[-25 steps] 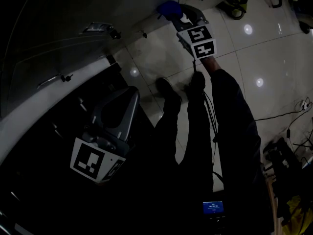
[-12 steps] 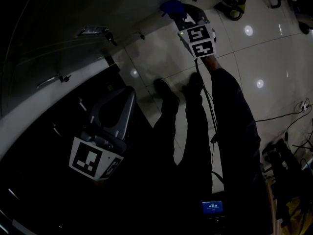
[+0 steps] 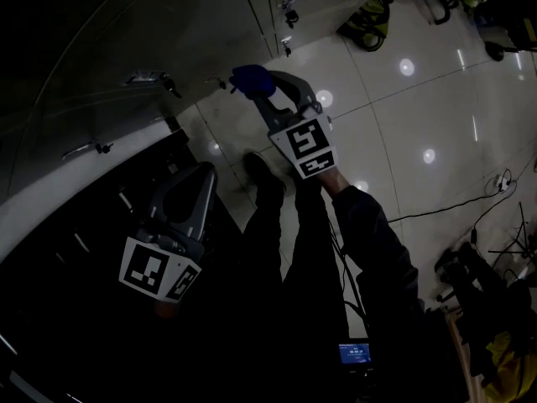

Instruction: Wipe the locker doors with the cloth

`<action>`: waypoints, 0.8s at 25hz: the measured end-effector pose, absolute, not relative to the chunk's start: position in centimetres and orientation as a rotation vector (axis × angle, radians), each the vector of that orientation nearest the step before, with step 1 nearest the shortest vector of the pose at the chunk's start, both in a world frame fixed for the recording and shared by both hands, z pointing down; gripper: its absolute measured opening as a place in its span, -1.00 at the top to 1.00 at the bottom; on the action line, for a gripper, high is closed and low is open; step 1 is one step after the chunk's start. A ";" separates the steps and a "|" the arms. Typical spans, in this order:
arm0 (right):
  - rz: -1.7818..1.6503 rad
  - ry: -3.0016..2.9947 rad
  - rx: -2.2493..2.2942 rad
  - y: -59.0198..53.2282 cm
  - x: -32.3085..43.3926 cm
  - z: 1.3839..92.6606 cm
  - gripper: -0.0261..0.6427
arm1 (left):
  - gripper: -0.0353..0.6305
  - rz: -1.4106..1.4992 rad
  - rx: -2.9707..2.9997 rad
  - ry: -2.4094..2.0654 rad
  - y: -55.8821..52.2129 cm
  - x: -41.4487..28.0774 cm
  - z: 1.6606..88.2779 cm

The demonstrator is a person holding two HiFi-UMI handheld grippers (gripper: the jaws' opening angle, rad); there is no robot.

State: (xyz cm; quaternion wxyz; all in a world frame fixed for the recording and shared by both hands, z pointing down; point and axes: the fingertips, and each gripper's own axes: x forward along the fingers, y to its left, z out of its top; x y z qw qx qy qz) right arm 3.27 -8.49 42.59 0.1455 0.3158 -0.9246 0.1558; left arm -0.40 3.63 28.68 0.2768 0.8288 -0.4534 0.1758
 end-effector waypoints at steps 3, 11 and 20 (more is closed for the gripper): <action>0.481 -2.726 0.907 -4.9 4.7 37.4 0.55 | 0.95 0.448 2.226 -1.228 3.9 0.4 27.8; 0.538 -2.816 1.027 0.8 7.8 27.8 0.56 | 0.95 0.419 2.217 -1.247 4.4 1.6 27.3; 0.482 -2.796 0.937 1.8 8.7 26.5 0.56 | 0.95 0.404 2.209 -1.257 4.2 1.7 27.7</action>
